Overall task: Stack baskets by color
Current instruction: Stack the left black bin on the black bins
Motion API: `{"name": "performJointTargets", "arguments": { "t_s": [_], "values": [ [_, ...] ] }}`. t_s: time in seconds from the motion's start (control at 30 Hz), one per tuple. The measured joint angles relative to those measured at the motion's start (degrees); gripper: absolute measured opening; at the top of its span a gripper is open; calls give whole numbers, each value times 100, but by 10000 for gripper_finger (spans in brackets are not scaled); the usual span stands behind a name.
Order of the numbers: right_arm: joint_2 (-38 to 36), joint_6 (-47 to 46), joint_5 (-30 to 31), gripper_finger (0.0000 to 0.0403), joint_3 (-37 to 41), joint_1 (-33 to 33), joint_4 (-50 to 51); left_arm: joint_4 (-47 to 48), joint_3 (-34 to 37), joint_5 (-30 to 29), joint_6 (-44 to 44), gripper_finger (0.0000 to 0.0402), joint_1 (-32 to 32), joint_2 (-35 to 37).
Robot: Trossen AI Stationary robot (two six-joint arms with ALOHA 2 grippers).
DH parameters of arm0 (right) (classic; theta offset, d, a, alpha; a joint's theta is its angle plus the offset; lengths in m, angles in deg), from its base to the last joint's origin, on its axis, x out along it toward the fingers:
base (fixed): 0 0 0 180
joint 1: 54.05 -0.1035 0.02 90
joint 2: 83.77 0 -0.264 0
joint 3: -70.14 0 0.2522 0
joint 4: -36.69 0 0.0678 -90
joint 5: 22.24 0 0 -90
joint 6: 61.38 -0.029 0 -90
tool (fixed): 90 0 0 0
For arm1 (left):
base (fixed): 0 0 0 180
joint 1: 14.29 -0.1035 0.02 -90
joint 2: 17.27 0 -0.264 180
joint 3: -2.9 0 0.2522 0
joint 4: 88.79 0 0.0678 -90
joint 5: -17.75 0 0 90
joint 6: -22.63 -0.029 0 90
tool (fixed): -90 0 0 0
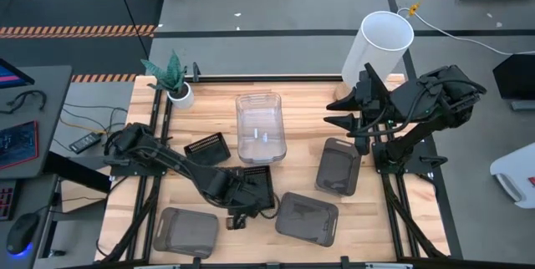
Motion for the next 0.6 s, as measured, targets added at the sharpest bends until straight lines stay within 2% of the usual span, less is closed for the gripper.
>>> {"name": "performJointTargets", "arguments": {
  "t_s": [0.1,0.2,0.4,0.6],
  "values": [
    [0,0,0,145,0,0,-1,257,113,-6,-572,112,130,167],
    [-1,-31,-2,145,0,0,0,297,744,118,-778,87,248,587],
    [0,-45,-2,145,0,0,-8,211,2243,442,-168,45,157,1813],
    [0,64,-3,145,0,0,-243,218,3107,417,407,22,-453,2801]
  ]
}}
